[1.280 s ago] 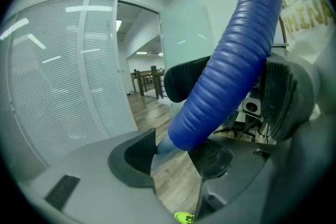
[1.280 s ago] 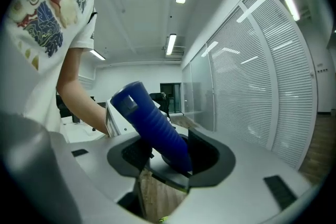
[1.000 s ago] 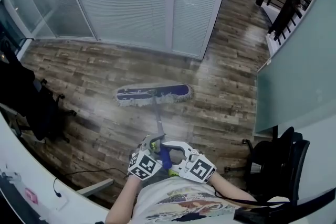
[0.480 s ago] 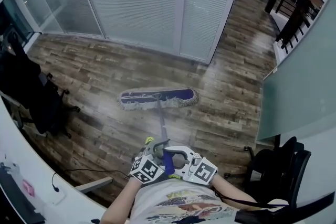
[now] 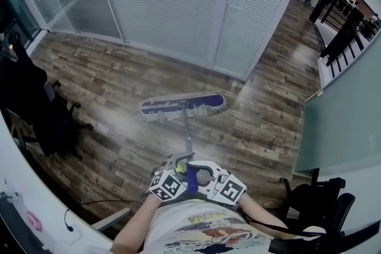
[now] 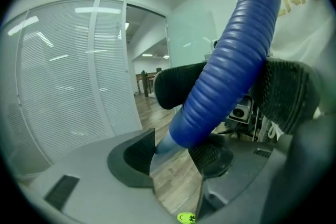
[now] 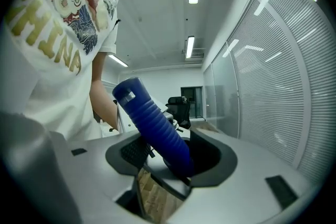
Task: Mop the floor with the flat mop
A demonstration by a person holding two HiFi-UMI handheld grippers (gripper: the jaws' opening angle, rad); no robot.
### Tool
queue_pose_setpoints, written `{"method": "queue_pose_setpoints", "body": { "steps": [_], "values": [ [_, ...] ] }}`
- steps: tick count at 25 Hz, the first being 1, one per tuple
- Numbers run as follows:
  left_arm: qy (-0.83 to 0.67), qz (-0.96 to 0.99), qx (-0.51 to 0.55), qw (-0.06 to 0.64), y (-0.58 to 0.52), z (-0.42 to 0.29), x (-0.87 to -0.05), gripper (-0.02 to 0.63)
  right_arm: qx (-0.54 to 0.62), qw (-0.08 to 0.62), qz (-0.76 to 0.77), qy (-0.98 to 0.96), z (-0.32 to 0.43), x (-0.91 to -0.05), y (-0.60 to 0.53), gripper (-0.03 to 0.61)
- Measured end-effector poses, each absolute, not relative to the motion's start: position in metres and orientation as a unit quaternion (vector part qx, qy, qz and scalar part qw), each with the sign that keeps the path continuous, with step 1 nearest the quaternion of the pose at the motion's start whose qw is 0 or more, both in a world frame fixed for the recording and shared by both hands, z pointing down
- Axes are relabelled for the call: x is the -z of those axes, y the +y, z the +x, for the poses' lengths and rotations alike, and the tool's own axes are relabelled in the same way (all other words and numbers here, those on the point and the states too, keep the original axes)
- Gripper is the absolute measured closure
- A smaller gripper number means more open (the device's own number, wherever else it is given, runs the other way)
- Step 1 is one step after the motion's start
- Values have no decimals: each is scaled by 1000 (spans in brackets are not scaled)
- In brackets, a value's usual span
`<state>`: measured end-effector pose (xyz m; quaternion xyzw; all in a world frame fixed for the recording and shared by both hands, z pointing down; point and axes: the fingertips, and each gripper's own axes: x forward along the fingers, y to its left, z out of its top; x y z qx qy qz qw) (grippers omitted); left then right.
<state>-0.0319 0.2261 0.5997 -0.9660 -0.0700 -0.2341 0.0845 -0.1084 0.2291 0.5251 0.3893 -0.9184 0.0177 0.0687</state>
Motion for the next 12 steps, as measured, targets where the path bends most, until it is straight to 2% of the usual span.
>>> {"method": "queue_pose_setpoints", "body": {
  "steps": [12],
  "values": [
    [-89, -966, 229, 79, 47, 27, -593, 440, -7, 19, 423, -906, -49, -514, 45, 356]
  ]
}}
